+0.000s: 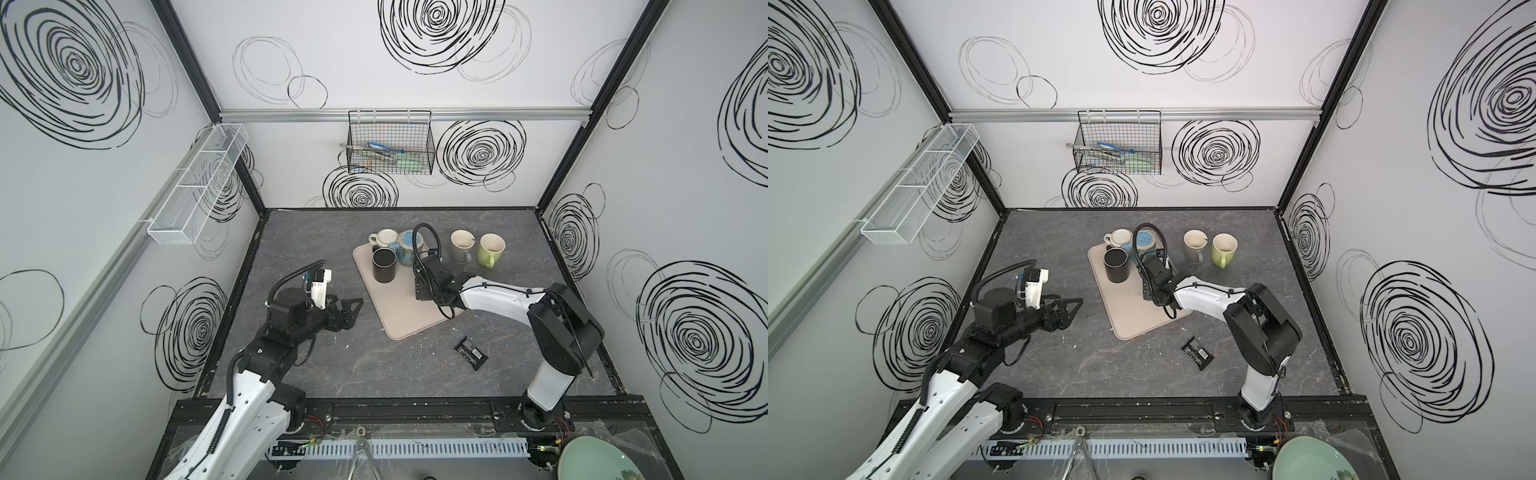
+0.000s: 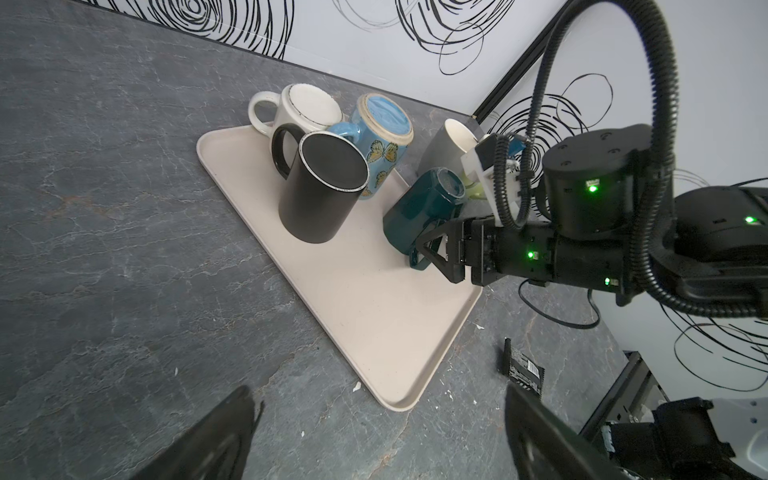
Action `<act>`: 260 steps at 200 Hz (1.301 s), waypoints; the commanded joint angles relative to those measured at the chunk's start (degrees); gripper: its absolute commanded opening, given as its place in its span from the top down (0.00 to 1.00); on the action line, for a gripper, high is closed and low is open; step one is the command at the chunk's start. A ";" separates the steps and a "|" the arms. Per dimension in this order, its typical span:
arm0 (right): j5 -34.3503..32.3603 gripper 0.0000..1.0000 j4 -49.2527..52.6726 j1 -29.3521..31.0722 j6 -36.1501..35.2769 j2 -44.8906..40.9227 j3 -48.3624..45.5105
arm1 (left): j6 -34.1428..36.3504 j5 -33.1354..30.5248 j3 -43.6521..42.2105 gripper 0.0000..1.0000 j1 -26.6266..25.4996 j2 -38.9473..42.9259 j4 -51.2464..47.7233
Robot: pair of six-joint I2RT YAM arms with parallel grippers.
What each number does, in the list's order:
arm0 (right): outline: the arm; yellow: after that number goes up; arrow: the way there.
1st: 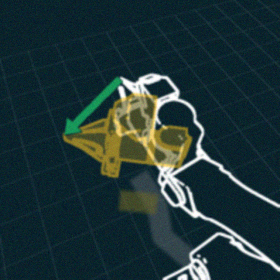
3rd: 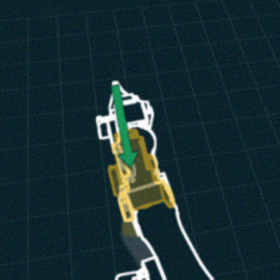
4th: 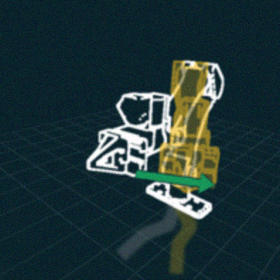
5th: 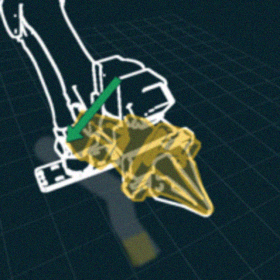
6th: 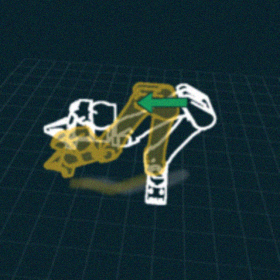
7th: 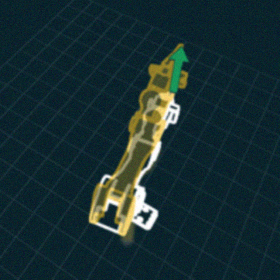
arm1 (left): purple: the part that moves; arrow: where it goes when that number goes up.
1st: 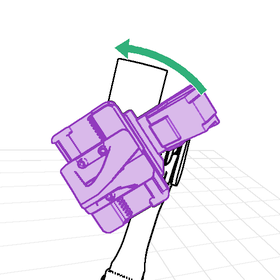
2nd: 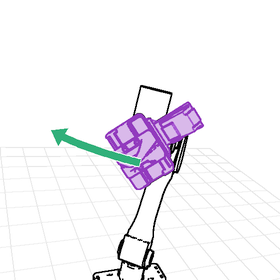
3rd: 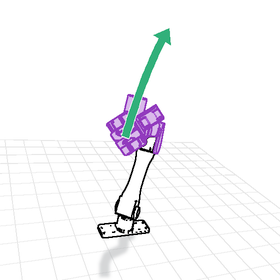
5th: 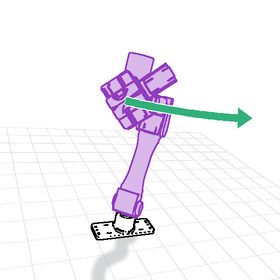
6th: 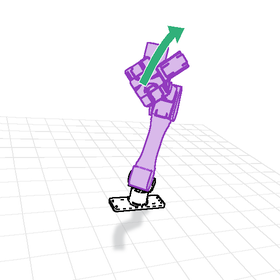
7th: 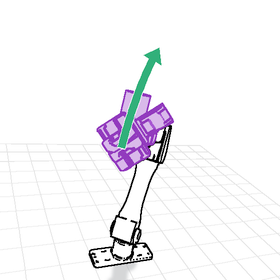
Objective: Turn the mug right side up
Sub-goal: 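Lower the right gripper onto the dark green mug's base and close it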
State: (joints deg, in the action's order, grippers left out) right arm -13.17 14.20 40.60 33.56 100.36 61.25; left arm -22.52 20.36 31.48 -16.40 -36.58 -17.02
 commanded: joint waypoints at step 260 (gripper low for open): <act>4.47 0.61 17.54 -5.97 -10.61 1.52 12.23 | -10.95 7.06 -5.69 0.04 0.42 -0.08 10.33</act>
State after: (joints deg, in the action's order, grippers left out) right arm -7.75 28.45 34.85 23.99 99.90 70.96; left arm -30.20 25.26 27.20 -16.34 -37.06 -11.66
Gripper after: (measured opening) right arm 0.390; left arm 0.960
